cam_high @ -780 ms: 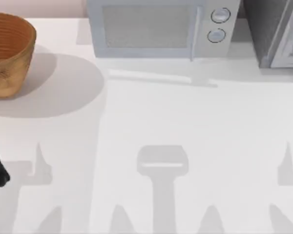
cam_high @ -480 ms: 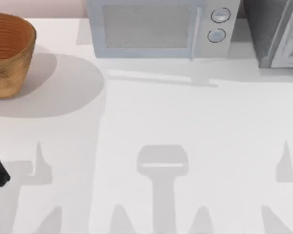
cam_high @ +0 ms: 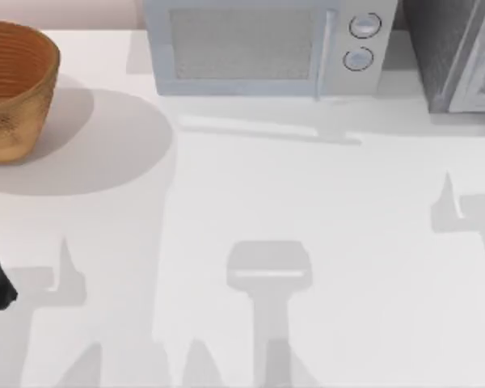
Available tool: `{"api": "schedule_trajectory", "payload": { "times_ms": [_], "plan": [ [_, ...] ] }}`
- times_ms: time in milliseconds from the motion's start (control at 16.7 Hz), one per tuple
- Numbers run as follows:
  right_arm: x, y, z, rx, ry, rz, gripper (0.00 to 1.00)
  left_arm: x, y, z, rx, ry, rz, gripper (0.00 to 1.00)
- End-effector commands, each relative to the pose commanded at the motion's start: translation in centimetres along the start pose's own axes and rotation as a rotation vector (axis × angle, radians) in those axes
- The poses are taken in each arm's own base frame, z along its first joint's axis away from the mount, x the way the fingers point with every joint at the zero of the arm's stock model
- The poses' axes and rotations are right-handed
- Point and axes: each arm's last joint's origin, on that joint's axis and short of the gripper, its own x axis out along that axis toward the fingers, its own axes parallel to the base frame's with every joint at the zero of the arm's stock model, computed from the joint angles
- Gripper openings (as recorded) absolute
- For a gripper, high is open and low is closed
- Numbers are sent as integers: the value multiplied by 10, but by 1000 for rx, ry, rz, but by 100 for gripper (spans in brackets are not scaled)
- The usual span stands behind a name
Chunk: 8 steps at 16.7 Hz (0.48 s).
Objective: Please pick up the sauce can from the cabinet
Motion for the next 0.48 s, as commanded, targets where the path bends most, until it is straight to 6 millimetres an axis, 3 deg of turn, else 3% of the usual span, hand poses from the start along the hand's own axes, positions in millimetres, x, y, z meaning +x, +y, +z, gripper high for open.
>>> {"api": "schedule_trajectory", "payload": {
  "times_ms": [240, 480],
  "plan": [
    [34, 9, 88, -3, -6, -3, 100, 0, 0, 0, 0, 0, 0, 100],
    [75, 21, 152, -1, -22, -10, 100, 0, 0, 0, 0, 0, 0, 100]
  ]
}}
